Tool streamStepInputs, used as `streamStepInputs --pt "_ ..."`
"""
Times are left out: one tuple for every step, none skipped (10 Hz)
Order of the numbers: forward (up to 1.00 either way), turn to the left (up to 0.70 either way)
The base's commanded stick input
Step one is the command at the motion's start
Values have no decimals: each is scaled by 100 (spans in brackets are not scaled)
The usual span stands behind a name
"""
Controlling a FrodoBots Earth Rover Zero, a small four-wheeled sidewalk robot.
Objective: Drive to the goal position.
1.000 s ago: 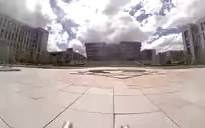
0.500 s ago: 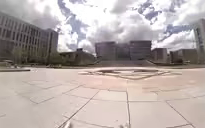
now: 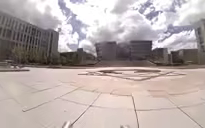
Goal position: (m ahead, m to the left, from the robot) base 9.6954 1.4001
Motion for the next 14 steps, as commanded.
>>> streamStepInputs --pt "70 35" --pt "70 35" --pt "70 35" --pt "70 35" --pt "70 26" --pt "70 0" --pt "70 0" --pt "70 0" --pt "70 0" --pt "70 0" --pt "70 0" --pt "70 0" --pt "70 0" --pt "70 0"
